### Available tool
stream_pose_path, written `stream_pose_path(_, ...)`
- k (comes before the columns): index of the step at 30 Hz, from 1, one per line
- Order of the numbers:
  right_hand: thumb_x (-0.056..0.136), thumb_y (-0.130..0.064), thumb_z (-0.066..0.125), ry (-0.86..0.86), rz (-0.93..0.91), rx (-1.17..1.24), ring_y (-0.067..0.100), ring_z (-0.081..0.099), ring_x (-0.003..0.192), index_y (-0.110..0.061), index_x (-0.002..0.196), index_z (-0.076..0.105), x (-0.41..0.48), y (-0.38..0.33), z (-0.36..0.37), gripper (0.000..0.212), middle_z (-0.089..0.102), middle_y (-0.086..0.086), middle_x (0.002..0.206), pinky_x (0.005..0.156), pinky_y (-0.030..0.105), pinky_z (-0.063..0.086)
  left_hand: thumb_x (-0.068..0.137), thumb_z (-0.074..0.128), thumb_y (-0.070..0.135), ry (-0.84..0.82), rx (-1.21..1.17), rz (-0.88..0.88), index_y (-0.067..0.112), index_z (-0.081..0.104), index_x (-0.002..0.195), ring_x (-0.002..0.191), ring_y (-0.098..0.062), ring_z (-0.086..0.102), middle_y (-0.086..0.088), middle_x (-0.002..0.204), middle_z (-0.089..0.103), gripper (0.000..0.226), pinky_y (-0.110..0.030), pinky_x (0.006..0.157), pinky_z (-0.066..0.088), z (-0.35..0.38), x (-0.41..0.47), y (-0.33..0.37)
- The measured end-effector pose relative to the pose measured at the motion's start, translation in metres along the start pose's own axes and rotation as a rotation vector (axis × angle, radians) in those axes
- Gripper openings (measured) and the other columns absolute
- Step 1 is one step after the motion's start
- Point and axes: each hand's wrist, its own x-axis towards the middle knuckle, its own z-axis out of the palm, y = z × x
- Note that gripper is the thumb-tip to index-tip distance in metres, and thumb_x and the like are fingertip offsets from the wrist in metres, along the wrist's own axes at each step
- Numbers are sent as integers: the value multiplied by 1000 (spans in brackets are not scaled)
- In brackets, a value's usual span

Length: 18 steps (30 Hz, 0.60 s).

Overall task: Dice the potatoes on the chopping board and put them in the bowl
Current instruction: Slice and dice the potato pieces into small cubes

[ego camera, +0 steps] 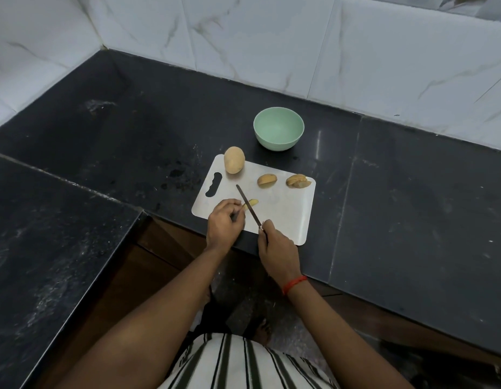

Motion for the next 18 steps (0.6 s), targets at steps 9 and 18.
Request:
stream_pose_path(9, 106, -31, 36, -32, -13, -35, 24, 54, 55, -23, 91, 35, -1, 0, 1, 17, 56, -2, 68, 50, 41, 48, 91, 68, 8, -25, 9, -5, 6, 72, 78, 96, -13, 64, -1, 102, 70, 14, -30, 82, 55, -2, 0, 4)
stream_pose_path(18, 105, -27, 36, -109, -7, -144, 29, 51, 56, -23, 96, 32, 13, -14, 7, 10, 60, 6, 78, 49, 34, 37, 92, 68, 11, -57, 87, 23, 4, 72, 84, 97, -14, 57, -3, 103, 66, 11, -17, 78, 47, -5, -1, 8)
